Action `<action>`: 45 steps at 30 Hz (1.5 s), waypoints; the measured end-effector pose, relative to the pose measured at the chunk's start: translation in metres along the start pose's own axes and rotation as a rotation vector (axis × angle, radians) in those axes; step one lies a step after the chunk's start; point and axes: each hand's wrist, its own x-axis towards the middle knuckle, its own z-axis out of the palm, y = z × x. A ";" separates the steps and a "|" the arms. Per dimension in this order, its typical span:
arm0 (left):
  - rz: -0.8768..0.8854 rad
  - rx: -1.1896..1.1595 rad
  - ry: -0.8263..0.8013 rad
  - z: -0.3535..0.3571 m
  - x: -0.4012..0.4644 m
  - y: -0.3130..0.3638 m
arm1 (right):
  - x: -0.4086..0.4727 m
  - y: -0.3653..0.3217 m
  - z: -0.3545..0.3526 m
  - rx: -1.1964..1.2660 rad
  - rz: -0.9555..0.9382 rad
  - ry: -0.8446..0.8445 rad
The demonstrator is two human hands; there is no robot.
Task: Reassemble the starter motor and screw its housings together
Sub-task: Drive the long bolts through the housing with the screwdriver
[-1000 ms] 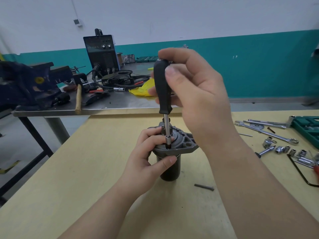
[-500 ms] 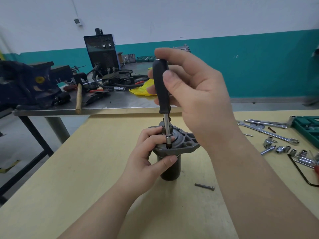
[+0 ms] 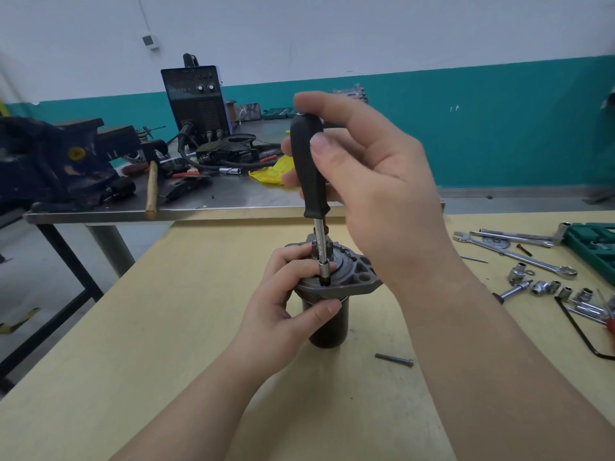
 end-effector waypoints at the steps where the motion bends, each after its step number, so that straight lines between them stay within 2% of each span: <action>1: 0.003 0.002 -0.001 0.000 0.000 0.000 | 0.000 -0.001 -0.001 -0.029 -0.010 0.001; 5: 0.000 -0.002 -0.002 0.000 0.000 0.001 | -0.002 0.003 0.004 -0.291 -0.142 0.161; 7: -0.006 -0.002 -0.005 0.000 0.001 0.001 | -0.003 0.005 0.007 -0.345 -0.171 0.206; 9: -0.007 -0.004 -0.007 0.000 0.000 0.001 | -0.003 0.005 0.008 -0.311 -0.148 0.186; 14: 0.007 -0.002 -0.011 0.000 0.000 0.001 | 0.000 0.002 0.000 -0.051 -0.022 0.064; 20: 0.004 -0.003 -0.012 0.000 0.000 0.000 | -0.002 0.004 0.006 -0.277 -0.155 0.149; 27: 0.018 0.002 -0.018 -0.001 0.001 -0.001 | -0.001 0.000 0.001 -0.051 -0.053 0.105; 30: 0.023 0.013 -0.017 -0.001 0.001 -0.001 | 0.000 0.000 -0.001 -0.111 -0.055 0.087; 35: 0.021 0.007 -0.007 -0.001 0.001 -0.002 | -0.002 0.002 0.004 -0.286 -0.127 0.155; 41: 0.023 0.019 -0.013 -0.001 0.001 -0.001 | -0.001 -0.003 -0.001 -0.060 -0.008 0.030; 45: 0.027 0.009 -0.014 -0.001 0.001 -0.001 | -0.001 0.001 0.001 -0.194 -0.091 0.096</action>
